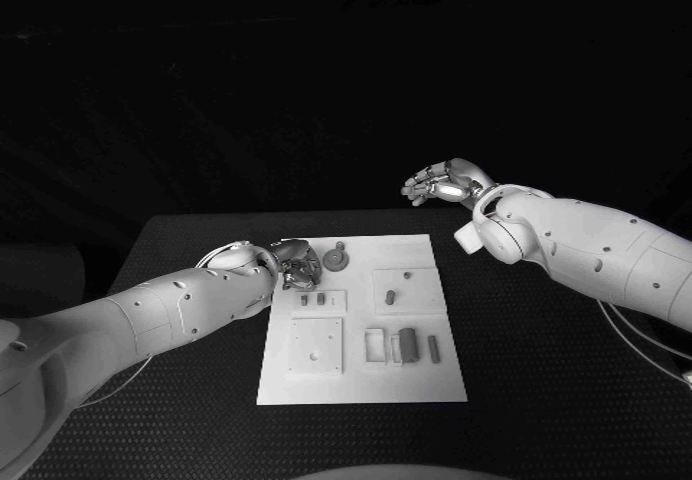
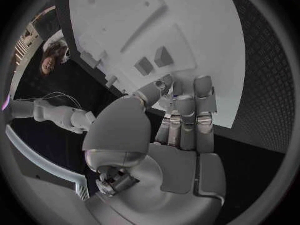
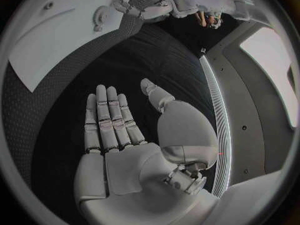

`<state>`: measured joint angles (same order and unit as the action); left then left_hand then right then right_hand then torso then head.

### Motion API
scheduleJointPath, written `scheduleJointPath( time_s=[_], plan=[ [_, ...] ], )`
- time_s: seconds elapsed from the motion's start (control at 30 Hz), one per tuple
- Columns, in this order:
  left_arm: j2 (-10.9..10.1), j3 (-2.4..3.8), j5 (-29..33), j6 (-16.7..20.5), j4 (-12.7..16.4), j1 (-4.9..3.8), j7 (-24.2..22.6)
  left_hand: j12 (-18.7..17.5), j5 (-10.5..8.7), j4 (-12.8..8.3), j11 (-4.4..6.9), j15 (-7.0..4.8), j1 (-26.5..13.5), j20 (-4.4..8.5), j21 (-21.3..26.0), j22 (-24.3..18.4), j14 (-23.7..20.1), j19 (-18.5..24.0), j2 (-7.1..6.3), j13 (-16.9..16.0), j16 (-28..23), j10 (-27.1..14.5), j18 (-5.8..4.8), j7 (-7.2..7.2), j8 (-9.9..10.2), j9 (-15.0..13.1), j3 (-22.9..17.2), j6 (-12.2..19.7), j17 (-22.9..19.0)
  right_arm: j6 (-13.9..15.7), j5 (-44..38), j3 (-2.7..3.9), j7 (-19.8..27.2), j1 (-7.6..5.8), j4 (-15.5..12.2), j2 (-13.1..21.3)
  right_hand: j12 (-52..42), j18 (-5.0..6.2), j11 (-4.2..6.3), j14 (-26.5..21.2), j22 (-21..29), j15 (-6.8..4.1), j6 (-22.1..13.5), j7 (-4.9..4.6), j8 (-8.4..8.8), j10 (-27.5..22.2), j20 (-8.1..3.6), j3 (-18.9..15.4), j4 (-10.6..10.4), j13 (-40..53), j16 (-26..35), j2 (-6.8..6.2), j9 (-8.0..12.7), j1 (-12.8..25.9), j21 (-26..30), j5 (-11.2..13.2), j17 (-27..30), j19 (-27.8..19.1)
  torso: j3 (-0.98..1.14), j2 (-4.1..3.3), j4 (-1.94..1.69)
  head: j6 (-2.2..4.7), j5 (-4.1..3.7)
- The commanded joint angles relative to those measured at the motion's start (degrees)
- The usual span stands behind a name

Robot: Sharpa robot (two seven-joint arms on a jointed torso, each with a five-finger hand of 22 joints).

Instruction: Assemble the parts on the task board

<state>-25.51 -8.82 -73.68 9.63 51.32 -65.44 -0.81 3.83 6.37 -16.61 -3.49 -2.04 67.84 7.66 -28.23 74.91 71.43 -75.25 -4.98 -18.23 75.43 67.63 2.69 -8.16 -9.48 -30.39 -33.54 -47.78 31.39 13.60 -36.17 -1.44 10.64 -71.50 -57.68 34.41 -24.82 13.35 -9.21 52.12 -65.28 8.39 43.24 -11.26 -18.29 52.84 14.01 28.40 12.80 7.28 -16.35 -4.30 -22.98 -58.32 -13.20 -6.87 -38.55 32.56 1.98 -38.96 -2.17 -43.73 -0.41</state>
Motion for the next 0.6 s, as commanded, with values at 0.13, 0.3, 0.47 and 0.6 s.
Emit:
scheduleJointPath(
  time_s=[0.13,0.3,0.47,0.6],
  plan=[
    [-0.7,-0.06,0.1,-0.1,-0.3,0.19,0.6,-0.1,-0.26,0.1,-1.69,0.62,0.1,-0.42,-0.4,1.3,0.0,0.0,-0.98,-0.1,0.4,-2.3,5.9,0.09,0.3,0.1,0.4,1.0,0.0,-0.5,-0.3,0.02,0.3,0.01,0.0,0.1,0.1,-0.85,-0.11,-0.2,-0.1,0.13,-0.3,-1.18,-0.26,0.1,-0.03,0.0,-0.2,-0.1,0.2,-0.31,0.1,-0.2,0.3,-0.1,-0.1,-0.2,0.02,0.0,0.0,0.12,-0.05],
    [-2.0,0.25,0.1,0.5,-0.4,0.14,0.7,-0.1,-0.26,0.1,-1.78,0.71,0.2,-0.51,-0.4,1.3,-0.1,0.1,-1.1,-0.1,0.5,-2.6,5.98,0.16,0.3,0.2,0.5,1.2,-0.1,-0.5,-1.1,0.02,0.1,0.01,0.2,0.3,0.1,-0.86,-0.11,-0.3,-0.2,0.17,-0.4,-1.14,-0.27,0.0,-0.04,0.1,0.0,-0.1,0.2,-0.39,0.1,-0.4,0.4,-0.1,-0.1,-0.2,0.01,0.05,-0.01,0.18,-0.11],
    [-3.5,0.53,0.8,1.2,-0.7,-0.19,0.2,0.1,-0.23,0.1,-1.78,0.72,0.5,-0.57,-0.4,1.3,-0.1,0.1,-1.08,-0.2,0.5,-2.6,6.07,0.02,0.1,0.1,0.4,1.1,-0.1,-1.3,-4.8,0.02,0.4,0.01,0.3,0.7,0.1,-0.85,-0.11,-0.2,-0.5,0.22,-0.2,-1.0,-0.43,0.1,-0.06,0.4,1.2,-0.1,0.3,-0.39,0.1,-1.9,0.6,-0.2,-0.2,-0.1,0.01,0.04,-0.04,0.35,-0.07],
    [-4.5,0.91,3.3,2.8,-1.0,-0.67,-0.1,0.4,-0.21,0.2,-1.66,0.62,0.8,-0.58,-0.4,1.3,-0.1,0.0,-0.69,-0.5,0.6,-2.2,6.17,-0.69,-1.3,-0.3,0.0,-1.0,-0.1,-1.5,-9.6,0.02,-0.2,0.01,0.3,0.9,-0.1,-0.68,0.03,0.4,-0.8,0.01,0.1,-0.65,-0.74,0.3,-0.06,1.6,3.2,-0.1,0.0,0.94,0.1,-4.8,0.6,-0.2,-0.5,0.6,0.01,0.05,-0.03,0.63,-0.08]
  ],
)
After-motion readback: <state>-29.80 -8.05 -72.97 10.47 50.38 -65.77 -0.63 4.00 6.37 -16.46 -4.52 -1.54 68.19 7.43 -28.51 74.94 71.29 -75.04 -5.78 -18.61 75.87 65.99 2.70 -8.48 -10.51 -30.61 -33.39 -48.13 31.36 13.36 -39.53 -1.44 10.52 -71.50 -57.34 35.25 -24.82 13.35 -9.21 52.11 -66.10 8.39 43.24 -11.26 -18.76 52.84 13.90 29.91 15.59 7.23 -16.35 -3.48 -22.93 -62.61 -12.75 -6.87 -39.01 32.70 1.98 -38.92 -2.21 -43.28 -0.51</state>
